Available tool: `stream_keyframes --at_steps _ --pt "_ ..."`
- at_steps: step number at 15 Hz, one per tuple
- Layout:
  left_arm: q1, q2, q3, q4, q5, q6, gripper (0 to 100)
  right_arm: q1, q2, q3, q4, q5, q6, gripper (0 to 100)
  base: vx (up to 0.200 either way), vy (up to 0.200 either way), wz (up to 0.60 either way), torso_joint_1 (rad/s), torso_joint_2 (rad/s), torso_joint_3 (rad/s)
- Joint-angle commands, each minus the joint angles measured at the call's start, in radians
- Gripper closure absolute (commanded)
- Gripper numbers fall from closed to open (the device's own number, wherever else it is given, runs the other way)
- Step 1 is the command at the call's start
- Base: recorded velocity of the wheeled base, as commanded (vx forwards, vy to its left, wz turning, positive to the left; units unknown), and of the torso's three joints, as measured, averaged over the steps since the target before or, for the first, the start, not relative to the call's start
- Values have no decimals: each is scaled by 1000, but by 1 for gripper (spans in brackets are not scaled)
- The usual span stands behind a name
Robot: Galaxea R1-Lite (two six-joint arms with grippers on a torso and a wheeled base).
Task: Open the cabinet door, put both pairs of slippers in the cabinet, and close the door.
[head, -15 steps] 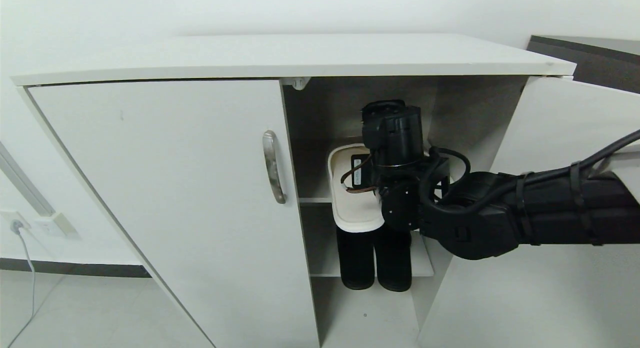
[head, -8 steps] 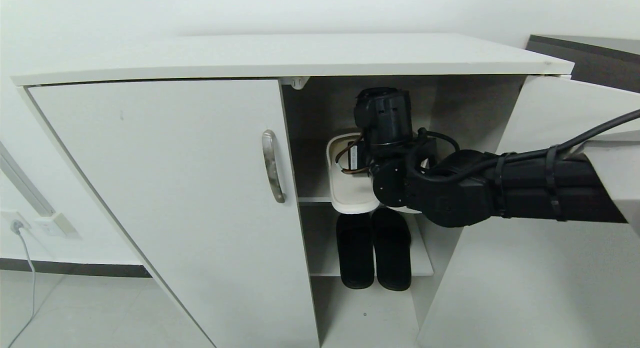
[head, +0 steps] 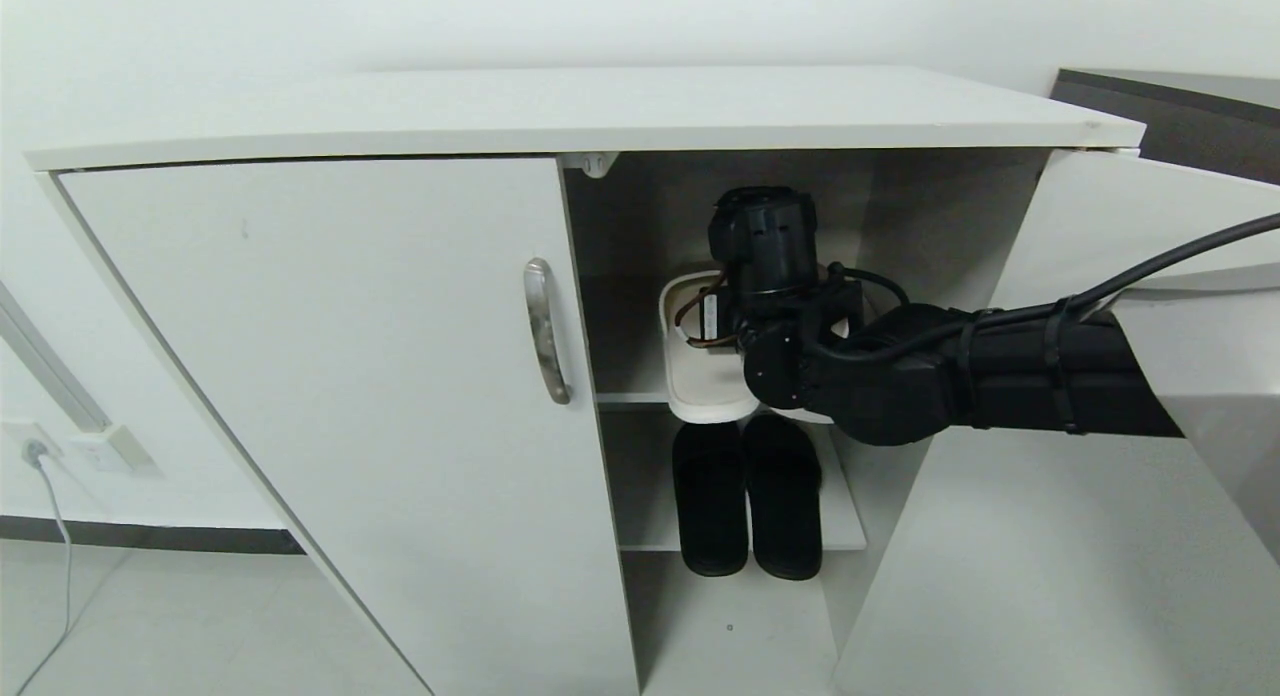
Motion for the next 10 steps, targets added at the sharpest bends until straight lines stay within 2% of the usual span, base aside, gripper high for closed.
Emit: stream_keyframes --at_steps 1,8,9,10 --pt "0 1 0 0 -1 -1 100 0 8 0 -1 0 0 100 0 0 0 0 0 0" --pt "0 1 0 0 1 -1 100 -5 12 4 -1 0 2 100 0 0 0 0 0 0" --pt "0 1 0 0 1 -1 100 -5 12 4 1 0 3 0 0 0 0 0 0 0" --pt "0 1 0 0 1 -1 100 -5 12 4 -1 0 2 0 0 0 0 0 0 0"
